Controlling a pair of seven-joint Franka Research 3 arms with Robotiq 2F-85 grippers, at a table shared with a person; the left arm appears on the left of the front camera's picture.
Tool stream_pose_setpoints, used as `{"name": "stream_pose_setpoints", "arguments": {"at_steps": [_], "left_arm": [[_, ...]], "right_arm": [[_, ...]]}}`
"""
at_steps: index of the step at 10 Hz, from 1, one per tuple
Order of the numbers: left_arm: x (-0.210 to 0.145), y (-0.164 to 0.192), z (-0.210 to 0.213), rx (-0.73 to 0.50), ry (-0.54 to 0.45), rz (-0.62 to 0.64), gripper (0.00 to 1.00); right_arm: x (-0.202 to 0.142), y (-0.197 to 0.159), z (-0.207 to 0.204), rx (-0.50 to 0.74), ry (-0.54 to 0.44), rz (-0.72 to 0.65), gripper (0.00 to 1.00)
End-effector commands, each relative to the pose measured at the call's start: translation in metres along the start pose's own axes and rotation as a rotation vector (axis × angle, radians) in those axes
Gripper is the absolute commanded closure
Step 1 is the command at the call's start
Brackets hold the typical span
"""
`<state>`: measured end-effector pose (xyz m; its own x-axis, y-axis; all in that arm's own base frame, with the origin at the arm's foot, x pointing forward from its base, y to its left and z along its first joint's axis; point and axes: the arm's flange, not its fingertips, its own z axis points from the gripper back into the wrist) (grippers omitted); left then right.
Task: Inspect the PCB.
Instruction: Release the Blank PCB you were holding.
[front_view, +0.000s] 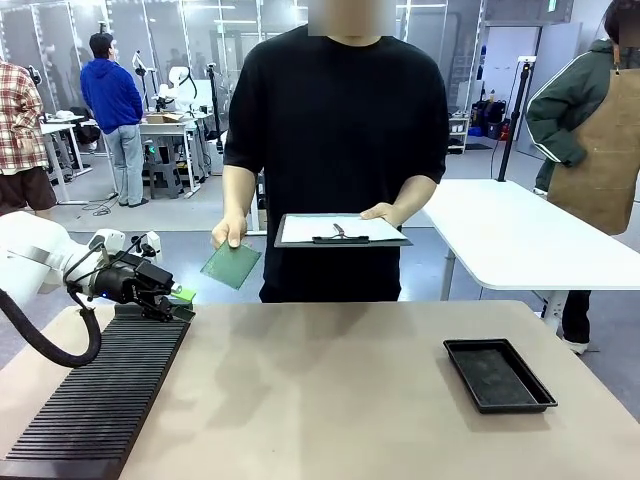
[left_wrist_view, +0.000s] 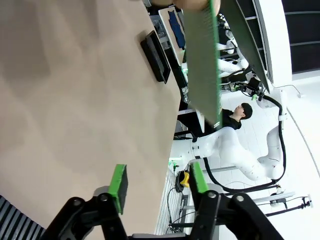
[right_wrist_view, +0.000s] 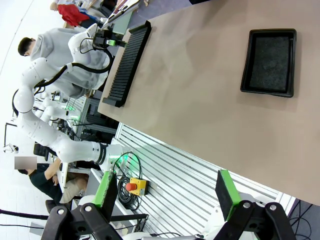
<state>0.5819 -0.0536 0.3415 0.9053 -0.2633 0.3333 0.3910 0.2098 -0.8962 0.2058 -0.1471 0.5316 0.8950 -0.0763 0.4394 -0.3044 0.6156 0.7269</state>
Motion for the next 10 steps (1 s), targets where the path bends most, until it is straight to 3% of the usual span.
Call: {"name": "stream_pose_setpoints", "arguments": {"at_steps": [1,10], "left_arm": [[0.0002,-0.0028,-0.0001,-0.016,-0.008,-0.004,0.00],[0.0003,-0.0004,-0.0013,-0.002,0.002,-0.001,0.00]], "right_arm": [[0.0005,0.0006,0.0015,0.013,-0.002,0.016,0.00],[0.0005,0.0006,0.0015,0.013,-0.002,0.016,0.00]]}}
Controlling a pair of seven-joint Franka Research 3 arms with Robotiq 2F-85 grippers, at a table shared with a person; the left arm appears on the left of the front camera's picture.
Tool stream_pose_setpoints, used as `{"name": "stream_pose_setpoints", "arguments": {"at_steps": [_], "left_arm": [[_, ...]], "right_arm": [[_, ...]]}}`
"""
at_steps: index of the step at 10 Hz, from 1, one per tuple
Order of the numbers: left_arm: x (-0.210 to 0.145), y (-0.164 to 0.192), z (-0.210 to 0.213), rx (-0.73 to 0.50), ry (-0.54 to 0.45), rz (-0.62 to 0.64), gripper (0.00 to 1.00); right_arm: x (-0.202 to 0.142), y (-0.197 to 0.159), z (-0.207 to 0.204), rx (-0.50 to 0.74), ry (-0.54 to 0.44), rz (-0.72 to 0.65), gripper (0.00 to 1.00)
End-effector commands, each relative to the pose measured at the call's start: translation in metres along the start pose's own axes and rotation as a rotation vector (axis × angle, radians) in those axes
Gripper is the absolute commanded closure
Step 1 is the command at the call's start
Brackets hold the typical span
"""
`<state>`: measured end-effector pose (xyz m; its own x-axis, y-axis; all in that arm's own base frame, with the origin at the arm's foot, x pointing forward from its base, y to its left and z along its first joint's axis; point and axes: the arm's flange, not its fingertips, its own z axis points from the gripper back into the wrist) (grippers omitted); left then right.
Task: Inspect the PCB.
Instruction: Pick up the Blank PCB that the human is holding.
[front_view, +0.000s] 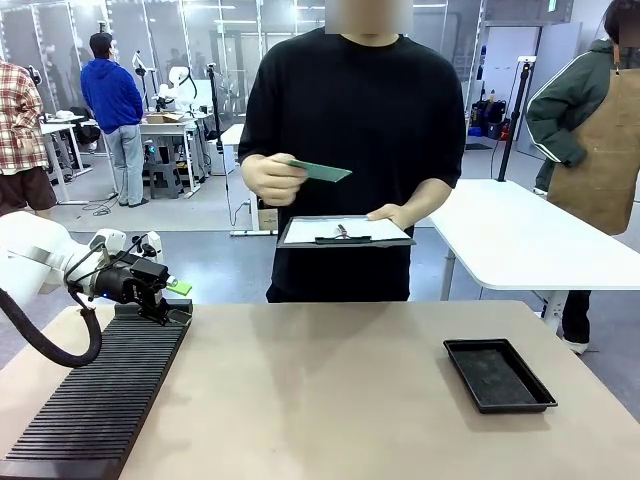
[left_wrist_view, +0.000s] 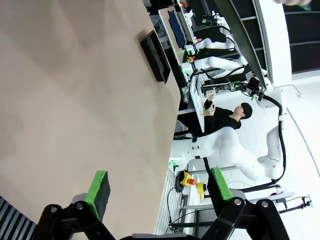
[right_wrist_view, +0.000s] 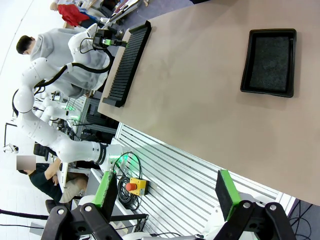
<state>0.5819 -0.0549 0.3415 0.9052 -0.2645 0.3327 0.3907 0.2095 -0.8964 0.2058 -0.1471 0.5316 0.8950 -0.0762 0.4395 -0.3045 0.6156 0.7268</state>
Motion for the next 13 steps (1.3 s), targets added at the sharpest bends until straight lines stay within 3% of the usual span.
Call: {"name": "stream_pose_setpoints", "arguments": {"at_steps": [1,10,12,13], "left_arm": [[0.000,0.000,0.000,-0.001,0.001,-0.001,0.00],[0.000,0.000,0.000,0.000,0.000,0.000,0.00],[-0.009,-0.050,0.043,0.040,-0.017,0.084,0.00],[-0.028,-0.096,0.079,0.103,-0.006,0.105,0.00]], "right_arm": [[0.000,0.001,0.002,0.013,-0.002,0.016,0.00],[0.000,0.001,0.002,0.013,-0.002,0.016,0.00],[0.000,0.001,0.002,0.013,-0.002,0.016,0.00],[0.000,0.001,0.002,0.013,-0.002,0.016,0.00]]}}
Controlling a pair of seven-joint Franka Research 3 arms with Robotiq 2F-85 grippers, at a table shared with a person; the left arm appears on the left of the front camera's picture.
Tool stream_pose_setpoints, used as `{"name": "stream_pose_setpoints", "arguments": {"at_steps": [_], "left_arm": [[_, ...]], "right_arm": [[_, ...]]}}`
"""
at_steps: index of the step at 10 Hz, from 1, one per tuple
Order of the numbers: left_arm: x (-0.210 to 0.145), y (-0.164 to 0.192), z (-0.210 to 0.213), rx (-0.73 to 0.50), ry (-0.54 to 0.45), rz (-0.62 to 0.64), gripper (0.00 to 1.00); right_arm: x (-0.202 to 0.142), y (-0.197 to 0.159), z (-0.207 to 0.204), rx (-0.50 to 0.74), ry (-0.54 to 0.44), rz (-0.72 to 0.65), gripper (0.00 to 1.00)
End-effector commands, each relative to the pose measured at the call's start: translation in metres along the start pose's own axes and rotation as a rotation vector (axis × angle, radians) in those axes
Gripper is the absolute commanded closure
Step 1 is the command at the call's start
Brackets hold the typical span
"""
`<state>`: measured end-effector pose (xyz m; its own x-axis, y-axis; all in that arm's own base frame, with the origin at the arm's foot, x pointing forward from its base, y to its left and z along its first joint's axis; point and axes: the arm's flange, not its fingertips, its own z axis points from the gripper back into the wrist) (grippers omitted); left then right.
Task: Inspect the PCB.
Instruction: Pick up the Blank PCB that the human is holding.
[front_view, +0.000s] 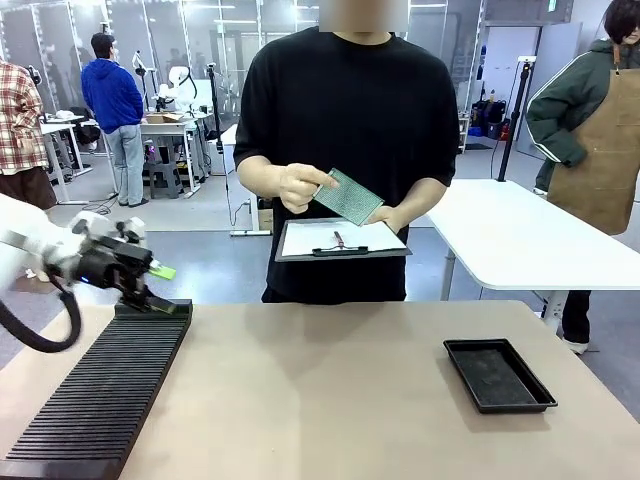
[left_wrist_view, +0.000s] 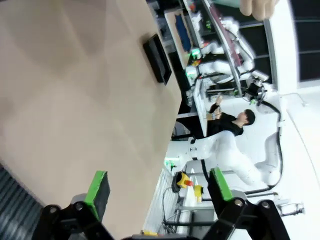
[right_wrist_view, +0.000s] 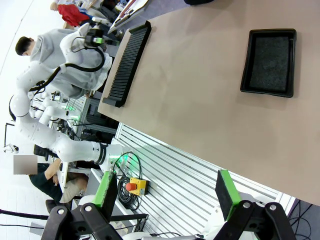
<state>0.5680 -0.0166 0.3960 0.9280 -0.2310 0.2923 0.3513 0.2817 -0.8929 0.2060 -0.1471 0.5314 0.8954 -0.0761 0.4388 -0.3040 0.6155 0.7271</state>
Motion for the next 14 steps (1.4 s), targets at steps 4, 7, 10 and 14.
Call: {"name": "stream_pose_setpoints", "arguments": {"at_steps": [4,7,10,14], "left_arm": [[-0.114,-0.163,0.113,0.413,-0.140,0.011,0.00],[-0.187,-0.192,0.134,0.636,-0.238,-0.057,0.00],[-0.239,-0.205,0.120,0.703,-0.281,-0.126,0.00],[-0.246,-0.206,0.120,0.672,-0.276,-0.152,0.00]], "right_arm": [[0.000,0.001,0.002,0.013,-0.003,0.016,0.00],[0.000,0.001,0.002,0.013,-0.003,0.016,0.00],[0.000,0.001,0.002,0.013,-0.003,0.016,0.00],[0.000,0.001,0.002,0.013,-0.003,0.016,0.00]]}}
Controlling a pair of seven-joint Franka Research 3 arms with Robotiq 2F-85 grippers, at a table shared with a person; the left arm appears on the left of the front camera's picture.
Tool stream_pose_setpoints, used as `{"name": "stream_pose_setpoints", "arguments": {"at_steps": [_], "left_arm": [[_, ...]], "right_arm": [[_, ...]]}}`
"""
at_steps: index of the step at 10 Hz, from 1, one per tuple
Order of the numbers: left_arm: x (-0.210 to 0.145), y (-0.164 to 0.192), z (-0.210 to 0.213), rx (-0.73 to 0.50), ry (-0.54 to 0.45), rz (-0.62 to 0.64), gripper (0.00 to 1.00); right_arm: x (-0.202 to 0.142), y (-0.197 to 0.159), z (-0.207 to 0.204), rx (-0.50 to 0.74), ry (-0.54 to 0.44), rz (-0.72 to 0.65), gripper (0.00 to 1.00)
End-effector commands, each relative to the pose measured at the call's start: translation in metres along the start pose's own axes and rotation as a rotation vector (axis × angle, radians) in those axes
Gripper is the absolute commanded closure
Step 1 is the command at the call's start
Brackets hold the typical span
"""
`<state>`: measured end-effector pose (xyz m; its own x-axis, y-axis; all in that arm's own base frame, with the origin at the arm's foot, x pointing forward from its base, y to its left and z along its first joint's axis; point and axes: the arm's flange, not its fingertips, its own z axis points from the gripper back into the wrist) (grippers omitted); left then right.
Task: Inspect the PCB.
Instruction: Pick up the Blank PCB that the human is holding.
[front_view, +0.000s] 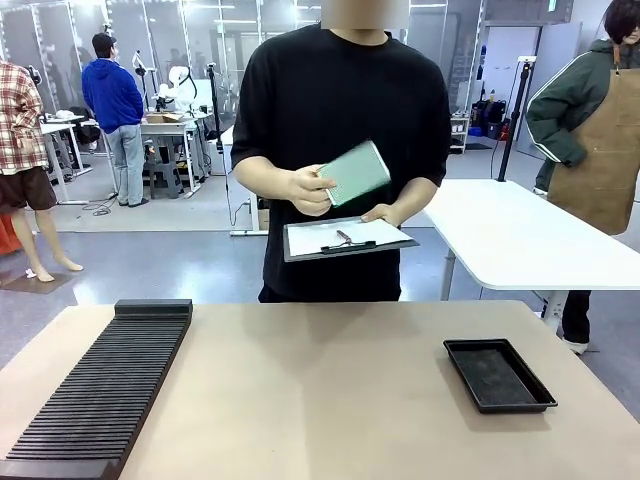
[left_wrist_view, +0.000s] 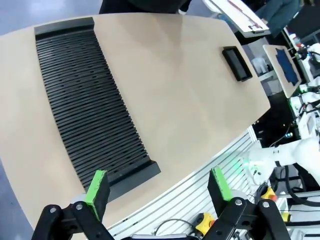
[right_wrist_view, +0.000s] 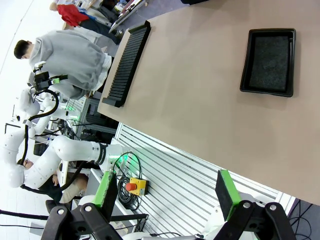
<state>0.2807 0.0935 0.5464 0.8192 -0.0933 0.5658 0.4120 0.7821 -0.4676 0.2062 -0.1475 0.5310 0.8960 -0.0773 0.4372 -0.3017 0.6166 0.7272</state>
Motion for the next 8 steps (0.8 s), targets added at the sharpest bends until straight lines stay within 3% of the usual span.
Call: {"name": "stream_pose_setpoints", "arguments": {"at_steps": [1,8], "left_arm": [[0.0028,-0.0001,0.0013,0.020,0.016,0.010,0.00],[0.0028,-0.0001,0.0013,0.020,0.016,0.010,0.00]], "right_arm": [[0.0003,0.0014,0.0017,0.014,-0.003,0.018,0.00],[0.0003,0.0014,0.0017,0.014,-0.003,0.018,0.00]]}}
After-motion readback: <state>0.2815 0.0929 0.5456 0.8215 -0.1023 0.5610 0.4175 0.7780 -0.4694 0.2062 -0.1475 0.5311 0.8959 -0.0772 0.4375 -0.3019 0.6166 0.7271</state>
